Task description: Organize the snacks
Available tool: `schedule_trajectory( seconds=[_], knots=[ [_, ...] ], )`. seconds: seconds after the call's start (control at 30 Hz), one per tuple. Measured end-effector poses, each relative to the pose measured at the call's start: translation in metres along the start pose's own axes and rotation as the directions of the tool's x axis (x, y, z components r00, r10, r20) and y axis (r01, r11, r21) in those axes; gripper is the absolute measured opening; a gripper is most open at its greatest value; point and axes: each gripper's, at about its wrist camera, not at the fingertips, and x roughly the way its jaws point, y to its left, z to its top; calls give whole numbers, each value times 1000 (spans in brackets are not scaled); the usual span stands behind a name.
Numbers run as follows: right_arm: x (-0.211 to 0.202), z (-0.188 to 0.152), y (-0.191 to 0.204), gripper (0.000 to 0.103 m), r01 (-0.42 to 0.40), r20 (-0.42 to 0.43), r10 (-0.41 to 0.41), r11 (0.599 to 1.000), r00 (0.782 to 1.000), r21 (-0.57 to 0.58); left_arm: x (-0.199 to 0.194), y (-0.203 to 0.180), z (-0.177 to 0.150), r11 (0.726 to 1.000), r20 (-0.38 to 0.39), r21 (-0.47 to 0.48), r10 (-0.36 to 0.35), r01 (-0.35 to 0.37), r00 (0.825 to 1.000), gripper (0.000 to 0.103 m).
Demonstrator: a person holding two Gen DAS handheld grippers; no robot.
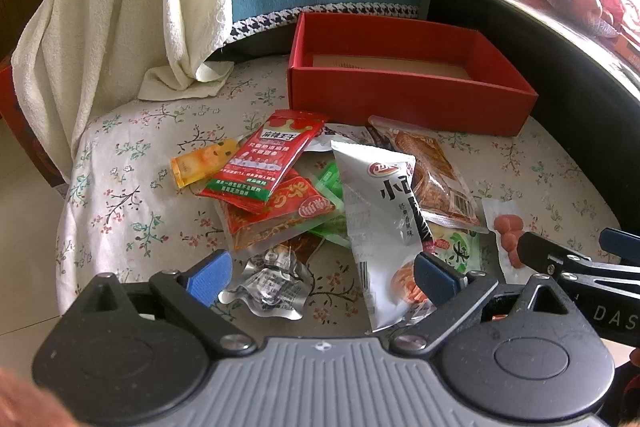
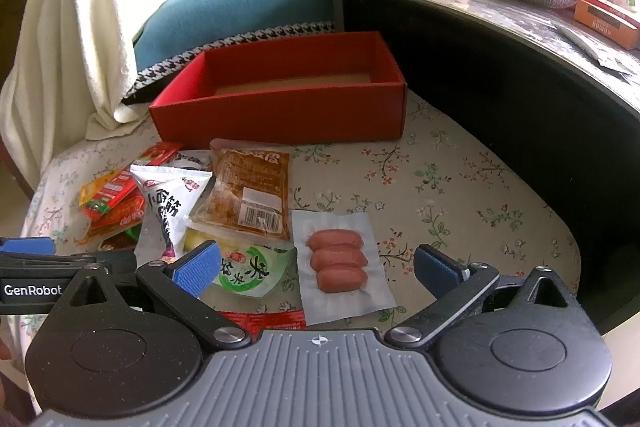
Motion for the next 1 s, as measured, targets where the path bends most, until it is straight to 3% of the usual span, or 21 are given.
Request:
schedule_trajectory(
  seconds=[0.57, 1.0],
  knots=[
    [-5, -6, -2, 103, 29, -14, -29, 999, 999, -23, -9, 8, 3, 1000, 17, -25, -8, 8, 1000, 93],
    [6, -39, 27, 103, -1, -141, -23, 985, 990, -171, -18, 11, 6, 998, 28, -51, -38, 40, 999, 93]
  ],
)
